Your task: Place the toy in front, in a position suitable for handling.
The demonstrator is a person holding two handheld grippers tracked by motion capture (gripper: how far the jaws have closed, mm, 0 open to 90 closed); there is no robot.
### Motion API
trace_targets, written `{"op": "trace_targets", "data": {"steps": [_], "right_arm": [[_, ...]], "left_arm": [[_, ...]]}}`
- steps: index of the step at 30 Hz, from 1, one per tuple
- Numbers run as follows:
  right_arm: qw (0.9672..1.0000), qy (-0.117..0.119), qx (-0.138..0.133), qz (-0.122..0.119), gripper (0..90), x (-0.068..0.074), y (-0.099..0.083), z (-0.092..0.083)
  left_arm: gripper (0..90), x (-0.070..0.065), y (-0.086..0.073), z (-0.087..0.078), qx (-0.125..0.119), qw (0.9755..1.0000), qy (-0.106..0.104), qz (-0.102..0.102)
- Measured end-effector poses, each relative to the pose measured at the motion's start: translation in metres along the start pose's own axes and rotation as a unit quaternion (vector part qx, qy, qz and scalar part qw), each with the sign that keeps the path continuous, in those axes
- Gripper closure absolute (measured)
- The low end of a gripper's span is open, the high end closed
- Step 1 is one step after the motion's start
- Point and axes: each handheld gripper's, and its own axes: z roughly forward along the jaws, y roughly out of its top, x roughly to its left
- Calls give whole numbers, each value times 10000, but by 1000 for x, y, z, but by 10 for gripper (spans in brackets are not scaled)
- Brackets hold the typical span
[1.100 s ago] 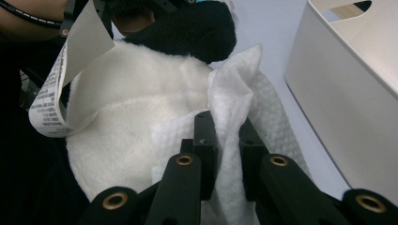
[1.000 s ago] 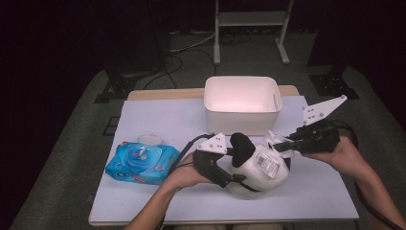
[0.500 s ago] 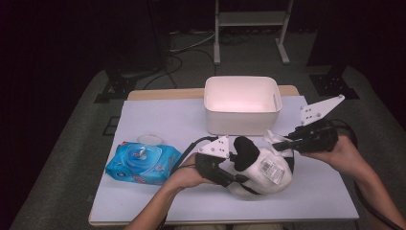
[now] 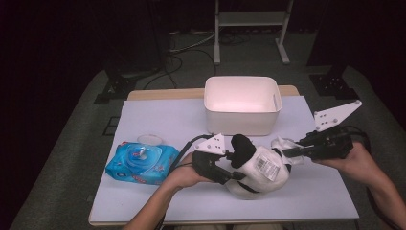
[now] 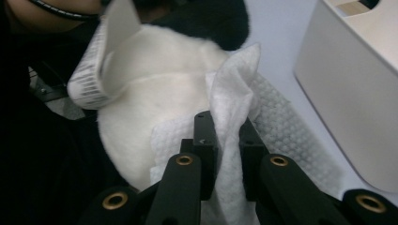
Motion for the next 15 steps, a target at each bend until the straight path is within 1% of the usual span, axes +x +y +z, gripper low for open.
{"op": "trace_targets", "data": {"steps": [2,4,6,8,11,12,15], "right_arm": [[9998,200,-38,-50,818,4,2,4],[9995,270,-63,-153,818,7,6,8],[9989,390,-170,-210,819,9,12,11],[9984,439,-203,-285,819,12,18,14],[9965,674,-359,-353,818,15,26,16],[9961,699,-366,-401,819,18,28,18],[9957,728,-271,-508,819,24,30,20]], "left_arm": [[430,0,1,1,7,10000,11,-3],[430,0,3,2,43,10000,9,45],[430,0,5,3,71,10000,23,55],[430,0,6,4,98,9999,40,49],[431,0,8,5,118,9999,71,36],[431,0,8,5,124,9999,80,43],[431,0,7,5,120,9999,64,82]]}}
